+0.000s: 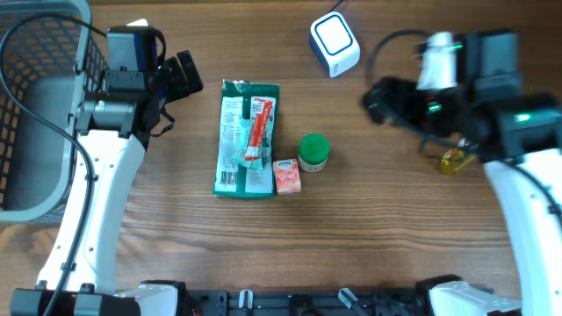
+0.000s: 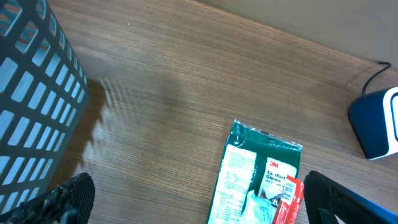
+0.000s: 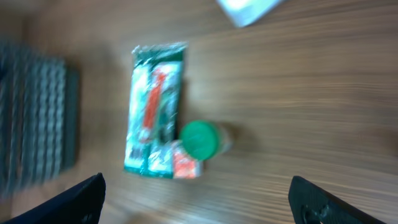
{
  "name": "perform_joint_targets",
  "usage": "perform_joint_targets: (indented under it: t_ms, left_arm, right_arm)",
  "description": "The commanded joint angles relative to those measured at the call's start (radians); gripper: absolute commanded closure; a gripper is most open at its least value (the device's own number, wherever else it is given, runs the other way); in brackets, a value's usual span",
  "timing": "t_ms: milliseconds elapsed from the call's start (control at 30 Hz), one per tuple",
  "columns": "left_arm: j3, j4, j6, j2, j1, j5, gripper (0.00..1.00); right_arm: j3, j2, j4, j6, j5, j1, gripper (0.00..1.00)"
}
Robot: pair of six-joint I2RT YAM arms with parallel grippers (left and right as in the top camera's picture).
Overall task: Scan the item barcode
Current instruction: 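Release the bottle and move the right gripper over the green-lidded jar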
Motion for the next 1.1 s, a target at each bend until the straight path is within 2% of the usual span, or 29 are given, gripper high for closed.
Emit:
perform_joint_targets:
  t_ms: [0,167,367,500,700,1067]
  left_arm:
    - [0.012,0.002,0.019,-0.003,0.003,-0.010,0.00]
    - [0.012,0.002,0.019,-0.003,0.003,-0.010,0.00]
    - [0.012,0.002,0.019,-0.003,0.003,-0.010,0.00]
    - [0.012,0.002,0.019,-0.003,0.003,-0.010,0.00]
    - [0.012,0.002,0.019,-0.003,0.003,-0.010,0.00]
    - [0.012,0.002,0.019,-0.003,0.003,-0.010,0.00]
  right_arm:
    - [-0.016,0.034,0.003,0.080,0.113,0.177,0.06]
    - [-0.016,0.127,0.020,0.141,0.192,0.356,0.11]
    - [-0.016,0.304,0.025,0.205,0.295,0.470,0.14]
    - [-0.016,0.403,0.026,0.230,0.304,0.469,0.13]
    - [-0.016,0.502,0.065,0.230,0.354,0.467,0.00]
    - [-0.016,0.505,0.109,0.263,0.502,0.459,0.00]
